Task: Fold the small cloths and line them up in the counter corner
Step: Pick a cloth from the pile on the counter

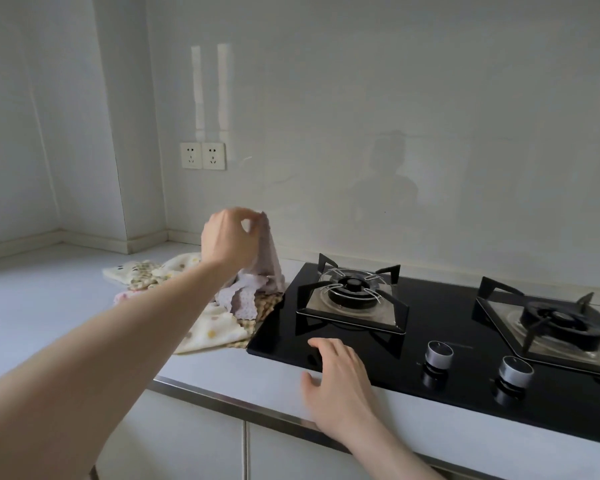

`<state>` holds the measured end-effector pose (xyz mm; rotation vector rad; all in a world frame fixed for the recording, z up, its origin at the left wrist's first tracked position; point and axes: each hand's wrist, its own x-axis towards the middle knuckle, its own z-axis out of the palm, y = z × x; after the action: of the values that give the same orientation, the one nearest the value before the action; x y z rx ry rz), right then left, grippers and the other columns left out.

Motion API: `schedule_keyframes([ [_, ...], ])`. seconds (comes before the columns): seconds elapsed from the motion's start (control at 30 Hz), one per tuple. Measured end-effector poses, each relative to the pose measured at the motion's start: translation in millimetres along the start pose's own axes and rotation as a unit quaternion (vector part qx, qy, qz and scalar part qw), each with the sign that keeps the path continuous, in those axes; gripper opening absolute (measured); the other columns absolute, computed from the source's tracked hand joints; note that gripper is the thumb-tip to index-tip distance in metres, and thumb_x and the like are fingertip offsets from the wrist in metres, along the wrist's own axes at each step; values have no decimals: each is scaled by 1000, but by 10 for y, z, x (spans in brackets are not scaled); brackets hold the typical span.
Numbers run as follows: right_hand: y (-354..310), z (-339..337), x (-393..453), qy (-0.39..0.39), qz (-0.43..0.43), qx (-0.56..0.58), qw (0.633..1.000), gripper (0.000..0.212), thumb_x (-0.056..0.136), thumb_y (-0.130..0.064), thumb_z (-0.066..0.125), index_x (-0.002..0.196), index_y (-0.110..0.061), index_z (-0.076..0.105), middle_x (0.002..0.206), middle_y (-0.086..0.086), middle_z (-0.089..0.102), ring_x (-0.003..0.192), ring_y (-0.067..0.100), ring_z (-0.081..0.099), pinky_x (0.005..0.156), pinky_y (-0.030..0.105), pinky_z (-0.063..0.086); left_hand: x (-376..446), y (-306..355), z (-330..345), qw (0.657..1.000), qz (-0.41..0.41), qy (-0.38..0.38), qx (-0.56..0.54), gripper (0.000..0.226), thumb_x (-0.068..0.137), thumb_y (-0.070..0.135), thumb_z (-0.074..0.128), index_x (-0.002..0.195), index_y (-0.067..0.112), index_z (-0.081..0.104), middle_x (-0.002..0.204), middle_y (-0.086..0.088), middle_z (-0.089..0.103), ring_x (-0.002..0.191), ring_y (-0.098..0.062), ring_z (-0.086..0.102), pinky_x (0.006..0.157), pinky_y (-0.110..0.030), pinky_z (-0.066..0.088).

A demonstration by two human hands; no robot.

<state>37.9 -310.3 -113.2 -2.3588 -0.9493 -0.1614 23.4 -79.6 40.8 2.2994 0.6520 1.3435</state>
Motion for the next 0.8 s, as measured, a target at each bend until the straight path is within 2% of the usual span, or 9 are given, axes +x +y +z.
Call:
schedule_keyframes([
  [0.1,-41,-86,-58,6,16,54,998,51,97,-35,58,146,-35,42,147,-19,43,138,6,39,116,26,35,82,260,-236,999,3,2,-45,15,93,27,67,97,29,82,102,5,79,91,-15,74,80,-24,55],
  [0.23,-138,-287,-133,52,67,207,975,46,92,-41,66,135,-39,51,131,-23,52,130,4,46,104,27,40,33,527,-495,996,30,-74,-40,14,85,23,70,81,30,81,88,13,77,81,-7,69,76,-22,53],
  [0.33,-251,-501,-204,50,68,273,958,51,86,-55,71,131,-41,52,125,-22,57,122,2,51,104,31,44,-94,672,-665,990,81,-116,-24,12,86,21,71,81,30,76,88,16,74,80,4,63,75,-20,50],
  [0.43,-397,-782,-283,29,47,327,943,57,81,-65,73,129,-41,55,121,-21,62,114,-1,57,97,27,48,-248,805,-824,983,116,-141,-25,4,87,26,75,90,29,73,91,13,72,80,-2,63,72,-21,45],
  [0.47,-444,-869,-307,23,36,335,941,58,80,-67,73,127,-40,56,120,-22,64,111,-2,60,95,25,49,-296,851,-870,981,121,-148,-26,8,87,27,75,94,27,73,92,11,73,81,-6,63,72,-22,44],
  [0.57,-566,-1062,-343,26,18,307,951,58,79,-67,74,126,-36,59,120,-22,65,108,-2,62,90,23,51,-424,973,-981,973,129,-187,-40,21,87,28,76,107,25,70,95,10,73,80,-8,63,73,-25,44],
  [0.67,-597,-1198,-344,44,30,251,966,56,81,-59,76,126,-31,59,118,-17,65,103,6,65,91,32,55,-505,1089,-1054,964,148,-214,-48,25,88,32,77,111,28,68,96,12,73,75,0,63,66,-23,45],
  [0.77,-529,-1331,-338,66,54,192,978,25,88,-45,69,102,-24,70,93,-8,73,83,9,69,76,33,58,-560,1162,-1109,955,157,-248,-50,25,91,36,73,113,29,65,98,13,71,73,-6,64,58,-21,45],
  [0.8,-486,-1372,-330,76,59,177,980,22,90,-40,65,93,-20,72,84,-2,74,78,13,70,72,35,57,-568,1170,-1126,952,160,-257,-45,24,93,36,71,114,29,65,100,13,70,73,-9,64,57,-22,45],
])
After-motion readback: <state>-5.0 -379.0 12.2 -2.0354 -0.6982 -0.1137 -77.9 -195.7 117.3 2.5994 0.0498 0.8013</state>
